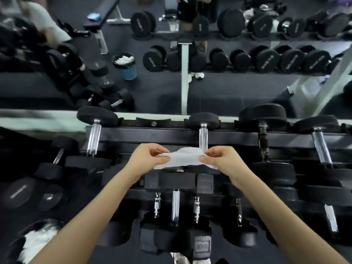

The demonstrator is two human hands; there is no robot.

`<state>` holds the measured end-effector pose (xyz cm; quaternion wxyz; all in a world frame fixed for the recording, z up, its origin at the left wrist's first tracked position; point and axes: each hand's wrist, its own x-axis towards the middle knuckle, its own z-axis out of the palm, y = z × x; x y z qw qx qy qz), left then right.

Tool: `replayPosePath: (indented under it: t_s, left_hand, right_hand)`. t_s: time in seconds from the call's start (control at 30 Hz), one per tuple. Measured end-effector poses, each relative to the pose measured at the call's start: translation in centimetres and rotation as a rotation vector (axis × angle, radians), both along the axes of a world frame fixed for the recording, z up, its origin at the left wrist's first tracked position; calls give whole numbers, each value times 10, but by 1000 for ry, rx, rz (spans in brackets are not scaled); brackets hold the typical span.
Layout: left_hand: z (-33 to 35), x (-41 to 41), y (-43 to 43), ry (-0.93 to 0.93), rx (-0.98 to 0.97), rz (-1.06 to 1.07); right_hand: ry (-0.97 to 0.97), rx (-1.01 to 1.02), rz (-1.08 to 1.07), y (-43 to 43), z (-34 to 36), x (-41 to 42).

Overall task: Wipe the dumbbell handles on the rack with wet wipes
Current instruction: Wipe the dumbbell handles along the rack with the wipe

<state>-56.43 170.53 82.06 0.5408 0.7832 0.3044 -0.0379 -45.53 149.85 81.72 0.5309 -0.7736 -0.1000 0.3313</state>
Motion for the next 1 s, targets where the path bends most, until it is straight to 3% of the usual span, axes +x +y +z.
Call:
replayPosePath:
  t_s: [0.13, 0.2, 0.4, 0.5, 0.57, 0.67, 0.77, 1.0]
  left_hand:
    - [12, -33, -4, -35, 284, 24]
    - [16, -43, -4, -64, 272, 37]
    - [38, -67, 12, -206, -180, 271]
    - [37, -78, 31, -266, -296, 341]
    - [33, -84, 53, -295, -314, 375]
    - [30, -91, 96, -309, -316, 375]
    - [25, -97, 147, -275, -322, 260]
    - [-5, -100, 267, -159, -240, 71]
  right_hand:
    - [-138, 124, 96, 26, 21, -18]
    - [-192, 159, 164, 43, 29, -25]
    - [-298, 129, 375, 99, 39, -53]
    - [-348, 83, 403, 128, 34, -64]
    - [-289, 107, 382, 150, 28, -72]
    - [-48, 193, 314, 185, 20, -83]
    - [99, 197, 253, 225, 10, -93]
    - [79, 25, 47, 322, -19, -131]
